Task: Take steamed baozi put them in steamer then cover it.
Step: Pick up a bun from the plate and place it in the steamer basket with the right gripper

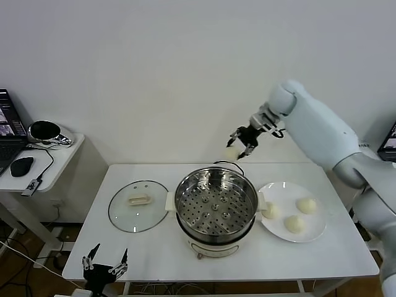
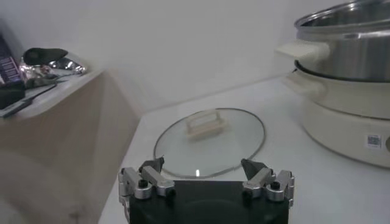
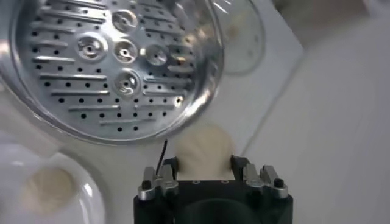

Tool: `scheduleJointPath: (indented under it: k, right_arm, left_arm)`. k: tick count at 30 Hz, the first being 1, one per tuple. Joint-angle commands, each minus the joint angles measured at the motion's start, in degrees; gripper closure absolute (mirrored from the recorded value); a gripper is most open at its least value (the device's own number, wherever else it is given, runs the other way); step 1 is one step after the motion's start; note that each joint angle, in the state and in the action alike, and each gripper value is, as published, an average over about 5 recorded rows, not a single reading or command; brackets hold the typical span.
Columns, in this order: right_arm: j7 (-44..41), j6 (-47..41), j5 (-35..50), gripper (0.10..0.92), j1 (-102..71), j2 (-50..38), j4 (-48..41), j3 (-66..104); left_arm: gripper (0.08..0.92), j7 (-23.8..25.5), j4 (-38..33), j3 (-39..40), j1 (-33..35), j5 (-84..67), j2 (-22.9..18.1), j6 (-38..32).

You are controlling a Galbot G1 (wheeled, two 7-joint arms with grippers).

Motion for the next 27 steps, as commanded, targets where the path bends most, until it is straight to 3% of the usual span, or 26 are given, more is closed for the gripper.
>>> scheduleJointPath:
  k: [1, 6, 18, 27]
  right_arm:
    - [-1.1, 10.3, 0.0, 0.474, 1.6, 1.1, 9.9, -6.8]
    - [-1.7, 10.3, 3.8, 0.474, 1.0, -0.2, 13.9, -9.6]
    - [3.7, 10.3, -10.4, 0.474, -3.4, 3.5, 5.3, -6.9]
    - [5.8, 10.3, -15.0, 0.473, -6.3, 4.4, 4.0, -5.7]
  left_arm:
    - [0.177, -0.1, -0.2, -0.2, 0.3, 0.3, -0.1, 0.0]
    - [0.177, 0.0, -0.7, 0.0, 0.4, 0.4, -0.5, 0.2]
    - [0.177, -0.1, -1.2, -0.2, 1.4, 0.3, -0.6, 0.4]
    - [0.177, -0.2, -1.1, -0.2, 1.8, 0.1, -0.4, 0.6]
